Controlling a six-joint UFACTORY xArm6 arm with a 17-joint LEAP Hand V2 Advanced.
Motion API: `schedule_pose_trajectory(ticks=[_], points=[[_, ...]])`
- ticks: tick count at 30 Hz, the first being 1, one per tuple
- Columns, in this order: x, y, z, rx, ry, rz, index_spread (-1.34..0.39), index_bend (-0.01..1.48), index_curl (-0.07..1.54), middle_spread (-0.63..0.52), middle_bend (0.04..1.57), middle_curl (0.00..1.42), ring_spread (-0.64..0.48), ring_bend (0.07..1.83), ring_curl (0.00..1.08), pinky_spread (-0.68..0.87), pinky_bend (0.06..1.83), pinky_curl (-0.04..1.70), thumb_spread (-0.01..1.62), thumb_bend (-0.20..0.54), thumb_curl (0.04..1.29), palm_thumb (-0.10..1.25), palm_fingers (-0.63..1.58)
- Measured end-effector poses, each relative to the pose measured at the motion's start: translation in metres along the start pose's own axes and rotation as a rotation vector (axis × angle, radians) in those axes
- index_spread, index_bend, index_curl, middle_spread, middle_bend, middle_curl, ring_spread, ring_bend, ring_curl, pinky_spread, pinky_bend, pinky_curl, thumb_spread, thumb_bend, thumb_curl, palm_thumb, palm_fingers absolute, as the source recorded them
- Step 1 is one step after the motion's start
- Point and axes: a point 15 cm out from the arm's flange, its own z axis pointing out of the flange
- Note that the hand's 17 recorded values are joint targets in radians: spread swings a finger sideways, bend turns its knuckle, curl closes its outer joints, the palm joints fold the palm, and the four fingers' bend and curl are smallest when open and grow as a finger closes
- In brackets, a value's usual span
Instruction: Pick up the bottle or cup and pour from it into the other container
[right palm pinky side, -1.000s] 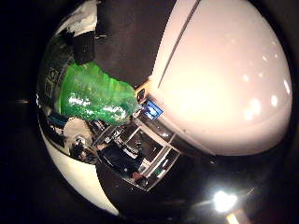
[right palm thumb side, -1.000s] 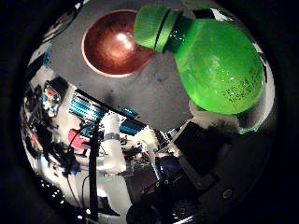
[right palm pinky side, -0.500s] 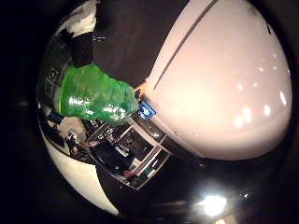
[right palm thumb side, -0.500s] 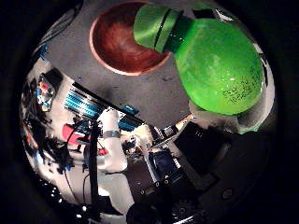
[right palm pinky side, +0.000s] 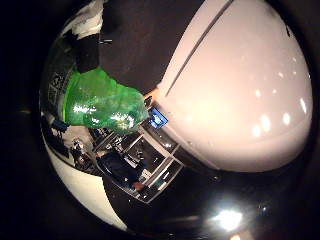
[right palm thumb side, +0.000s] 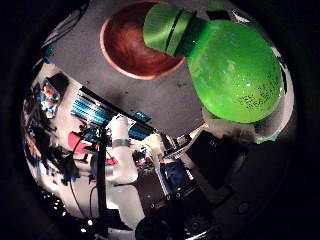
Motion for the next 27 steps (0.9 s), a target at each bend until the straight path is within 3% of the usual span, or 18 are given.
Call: schedule_pose_trajectory(ticks=[5, 12, 19, 27], points=[[-0.013, -0.002, 0.003, 0.04, -0.12, -0.011, -0.31, 1.04, 1.11, -0.22, 1.22, 1.09, -0.31, 1.25, 1.05, -0.3, 1.06, 1.15, 0.03, -0.015, 0.9, 1.19, 1.05], [-0.026, -0.02, -0.015, 0.208, -0.291, 0.018, -0.31, 1.03, 1.11, -0.22, 1.21, 1.09, -0.32, 1.25, 1.06, -0.31, 1.06, 1.15, 0.03, -0.015, 0.9, 1.19, 1.05], [-0.005, -0.041, -0.009, 0.37, -0.493, 0.135, -0.31, 1.03, 1.11, -0.22, 1.21, 1.1, -0.32, 1.24, 1.06, -0.31, 1.06, 1.15, 0.03, -0.015, 0.9, 1.19, 1.06], [0.022, -0.041, 0.022, 0.393, -0.624, 0.228, -0.31, 1.03, 1.11, -0.22, 1.21, 1.1, -0.32, 1.24, 1.06, -0.31, 1.05, 1.16, 0.03, -0.016, 0.9, 1.19, 1.05]])
